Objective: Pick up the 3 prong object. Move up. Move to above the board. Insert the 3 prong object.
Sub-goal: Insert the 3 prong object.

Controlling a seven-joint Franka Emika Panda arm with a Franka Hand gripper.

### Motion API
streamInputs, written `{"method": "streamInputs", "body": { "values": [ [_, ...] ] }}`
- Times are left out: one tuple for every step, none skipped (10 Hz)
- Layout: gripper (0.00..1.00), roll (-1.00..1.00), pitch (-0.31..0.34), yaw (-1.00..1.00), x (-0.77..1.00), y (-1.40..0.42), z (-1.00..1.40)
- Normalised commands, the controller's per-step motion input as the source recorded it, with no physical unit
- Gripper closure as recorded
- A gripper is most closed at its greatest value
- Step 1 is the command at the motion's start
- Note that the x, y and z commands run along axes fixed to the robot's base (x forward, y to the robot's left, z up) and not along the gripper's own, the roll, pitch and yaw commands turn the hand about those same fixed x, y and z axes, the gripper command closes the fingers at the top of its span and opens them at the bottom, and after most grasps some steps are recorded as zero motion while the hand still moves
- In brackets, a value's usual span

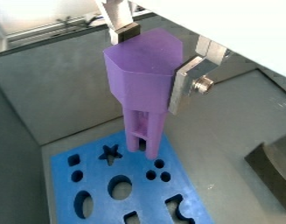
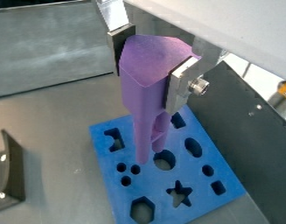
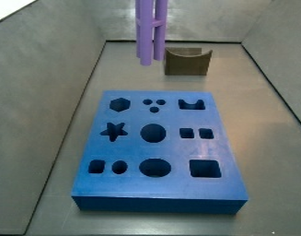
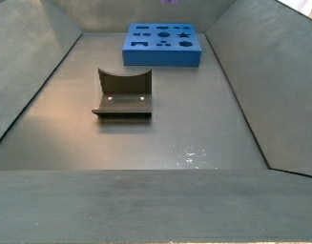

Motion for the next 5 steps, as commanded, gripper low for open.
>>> {"method": "streamInputs", "body": {
  "values": [
    [1.0,-0.15,-0.001,0.56,0.02,0.03,-0.11],
    [1.0,-0.21,-0.011,0.54,0.02,0.1,-0.08],
    [1.0,-0.17,-0.006,0.57,0.05,0.12,-0.13],
    [1.0,-0.12,-0.009,0.49,0.06,0.17,-0.18],
    [1.0,-0.09,-0.016,0.33,0.06,0.17,-0.28]
  ]
}}
